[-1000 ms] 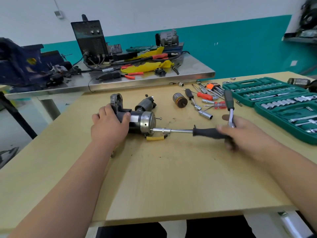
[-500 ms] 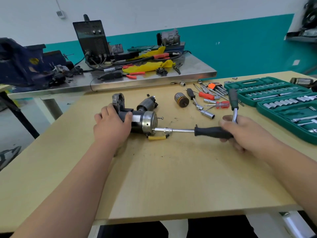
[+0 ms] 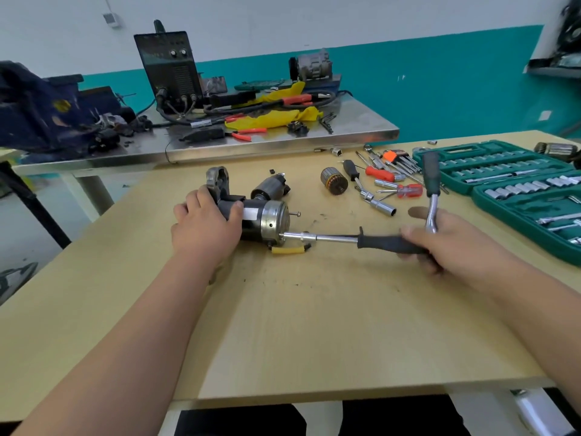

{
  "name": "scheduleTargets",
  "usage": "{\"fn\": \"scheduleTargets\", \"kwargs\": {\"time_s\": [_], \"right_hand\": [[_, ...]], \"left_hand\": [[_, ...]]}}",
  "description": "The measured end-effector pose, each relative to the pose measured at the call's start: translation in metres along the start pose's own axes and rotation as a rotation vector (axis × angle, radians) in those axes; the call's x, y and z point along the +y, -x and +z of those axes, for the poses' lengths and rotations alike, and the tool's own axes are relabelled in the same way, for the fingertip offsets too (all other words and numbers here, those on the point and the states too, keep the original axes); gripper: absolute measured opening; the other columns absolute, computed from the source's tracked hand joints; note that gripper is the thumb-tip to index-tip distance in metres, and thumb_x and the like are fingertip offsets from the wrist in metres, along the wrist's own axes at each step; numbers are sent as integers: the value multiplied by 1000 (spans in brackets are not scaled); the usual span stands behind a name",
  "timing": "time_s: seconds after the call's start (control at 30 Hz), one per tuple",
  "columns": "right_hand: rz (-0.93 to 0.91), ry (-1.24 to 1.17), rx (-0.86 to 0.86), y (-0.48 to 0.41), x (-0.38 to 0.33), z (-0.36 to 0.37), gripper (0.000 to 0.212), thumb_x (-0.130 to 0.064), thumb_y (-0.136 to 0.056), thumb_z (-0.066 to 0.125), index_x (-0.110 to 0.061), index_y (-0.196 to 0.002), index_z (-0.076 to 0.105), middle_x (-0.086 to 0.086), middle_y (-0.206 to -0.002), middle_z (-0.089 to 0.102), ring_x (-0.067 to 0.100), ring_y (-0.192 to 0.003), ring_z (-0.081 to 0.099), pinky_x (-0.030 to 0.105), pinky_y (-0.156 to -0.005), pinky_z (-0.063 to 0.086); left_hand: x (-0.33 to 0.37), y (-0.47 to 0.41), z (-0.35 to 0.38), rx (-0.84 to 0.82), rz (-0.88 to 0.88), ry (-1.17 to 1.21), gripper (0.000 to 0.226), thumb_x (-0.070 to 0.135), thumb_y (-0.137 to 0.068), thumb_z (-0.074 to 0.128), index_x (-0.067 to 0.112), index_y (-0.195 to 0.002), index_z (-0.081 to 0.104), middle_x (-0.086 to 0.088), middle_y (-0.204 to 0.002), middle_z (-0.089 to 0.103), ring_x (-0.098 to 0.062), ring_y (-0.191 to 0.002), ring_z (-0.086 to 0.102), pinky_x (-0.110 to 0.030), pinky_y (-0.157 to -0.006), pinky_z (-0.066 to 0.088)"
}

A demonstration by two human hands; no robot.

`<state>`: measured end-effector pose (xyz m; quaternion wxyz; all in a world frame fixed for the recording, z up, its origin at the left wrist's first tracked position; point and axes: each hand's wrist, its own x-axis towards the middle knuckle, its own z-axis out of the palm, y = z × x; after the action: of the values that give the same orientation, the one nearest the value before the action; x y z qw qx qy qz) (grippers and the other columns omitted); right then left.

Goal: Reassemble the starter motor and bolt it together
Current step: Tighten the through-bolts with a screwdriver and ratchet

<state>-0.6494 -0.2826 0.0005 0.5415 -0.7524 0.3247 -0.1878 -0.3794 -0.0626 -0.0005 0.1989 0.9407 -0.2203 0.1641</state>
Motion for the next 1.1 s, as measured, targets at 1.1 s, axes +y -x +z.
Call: {"fn": "scheduleTargets", "kwargs": {"time_s": [1.1], "right_hand": [[-41, -93, -120, 3, 6, -9, 49, -18, -88, 67, -29, -126, 39, 3, -81, 70, 18, -50, 51, 30, -48, 45]], "left_hand": [[2, 3, 3, 18, -3, -15, 73, 59, -94, 30, 9, -148, 25, -15, -148, 36, -38, -131, 36, -53, -102, 38]]}}
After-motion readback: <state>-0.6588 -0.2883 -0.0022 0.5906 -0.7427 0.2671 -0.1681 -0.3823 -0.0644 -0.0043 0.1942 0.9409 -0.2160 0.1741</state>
